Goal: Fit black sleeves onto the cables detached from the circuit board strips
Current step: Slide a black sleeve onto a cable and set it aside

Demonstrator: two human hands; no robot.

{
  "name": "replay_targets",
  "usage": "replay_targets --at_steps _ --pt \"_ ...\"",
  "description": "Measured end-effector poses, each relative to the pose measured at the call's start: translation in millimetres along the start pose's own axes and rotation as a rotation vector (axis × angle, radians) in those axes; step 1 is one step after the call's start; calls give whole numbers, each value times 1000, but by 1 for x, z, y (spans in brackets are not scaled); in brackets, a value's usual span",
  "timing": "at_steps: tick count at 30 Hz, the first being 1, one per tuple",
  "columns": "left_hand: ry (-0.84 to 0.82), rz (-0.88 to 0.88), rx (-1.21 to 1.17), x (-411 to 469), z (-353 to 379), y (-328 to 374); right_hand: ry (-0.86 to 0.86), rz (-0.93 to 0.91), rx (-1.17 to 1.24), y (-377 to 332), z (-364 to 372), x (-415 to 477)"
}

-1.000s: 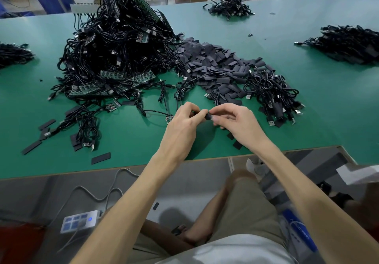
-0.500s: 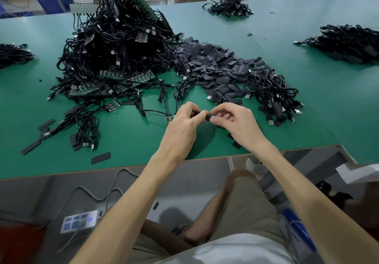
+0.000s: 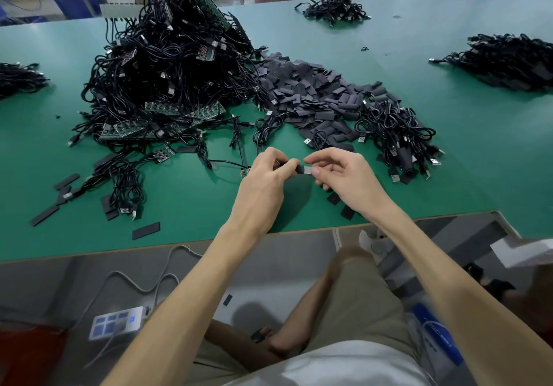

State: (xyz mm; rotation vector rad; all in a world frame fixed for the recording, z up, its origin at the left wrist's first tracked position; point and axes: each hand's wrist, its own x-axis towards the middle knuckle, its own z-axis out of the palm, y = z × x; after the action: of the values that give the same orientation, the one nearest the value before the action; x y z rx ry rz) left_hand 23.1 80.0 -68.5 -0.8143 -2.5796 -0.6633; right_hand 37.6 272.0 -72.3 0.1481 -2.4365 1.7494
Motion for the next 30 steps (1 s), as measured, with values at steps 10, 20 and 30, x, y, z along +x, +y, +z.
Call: replay_targets --at_steps 10,20,30 --pt "-4 106 -6 3 6 -5 25 22 -44 -2 0 -1" --pt "-19 56 -89 6 5 -7 20 28 -30 -1 1 -1" --pt "-46 -12 -155 6 2 -4 -5 24 -14 1 0 -1"
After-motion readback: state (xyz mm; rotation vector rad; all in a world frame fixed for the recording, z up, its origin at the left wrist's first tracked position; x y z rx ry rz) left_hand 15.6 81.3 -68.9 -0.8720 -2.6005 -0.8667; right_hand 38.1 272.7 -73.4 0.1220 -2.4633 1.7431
